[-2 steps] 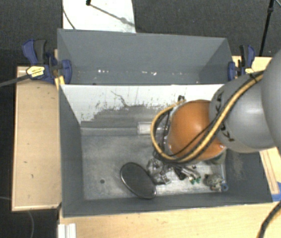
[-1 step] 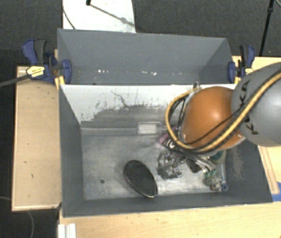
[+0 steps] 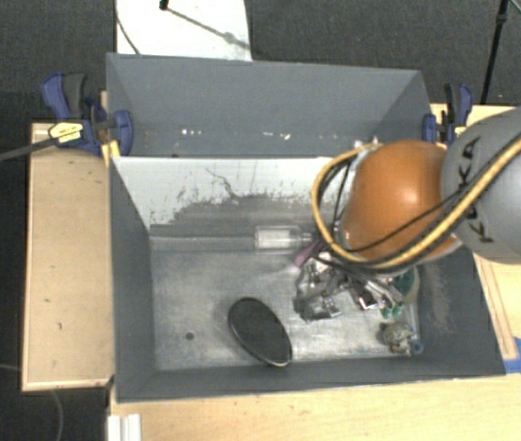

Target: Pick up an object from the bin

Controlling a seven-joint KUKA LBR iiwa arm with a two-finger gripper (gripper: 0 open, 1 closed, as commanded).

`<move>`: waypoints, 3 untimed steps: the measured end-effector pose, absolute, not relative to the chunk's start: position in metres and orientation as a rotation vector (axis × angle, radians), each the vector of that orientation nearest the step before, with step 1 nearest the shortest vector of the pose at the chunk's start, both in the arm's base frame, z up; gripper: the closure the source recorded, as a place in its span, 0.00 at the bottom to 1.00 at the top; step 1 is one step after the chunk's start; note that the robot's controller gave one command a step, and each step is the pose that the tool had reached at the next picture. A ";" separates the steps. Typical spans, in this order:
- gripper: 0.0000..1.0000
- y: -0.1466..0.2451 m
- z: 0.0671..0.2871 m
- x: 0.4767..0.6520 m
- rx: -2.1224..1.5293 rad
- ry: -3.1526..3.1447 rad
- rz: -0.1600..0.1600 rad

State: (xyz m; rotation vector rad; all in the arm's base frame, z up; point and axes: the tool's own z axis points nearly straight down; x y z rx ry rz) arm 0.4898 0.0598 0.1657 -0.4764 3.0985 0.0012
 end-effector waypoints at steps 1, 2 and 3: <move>1.00 0.033 0.147 0.482 -1.226 2.894 0.000; 1.00 -0.009 0.136 0.520 -0.851 3.019 -0.002; 1.00 -0.007 0.135 0.489 -0.642 3.076 0.002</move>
Offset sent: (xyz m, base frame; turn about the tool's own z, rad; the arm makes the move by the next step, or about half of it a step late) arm -0.0081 -0.0260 -0.0186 -0.4979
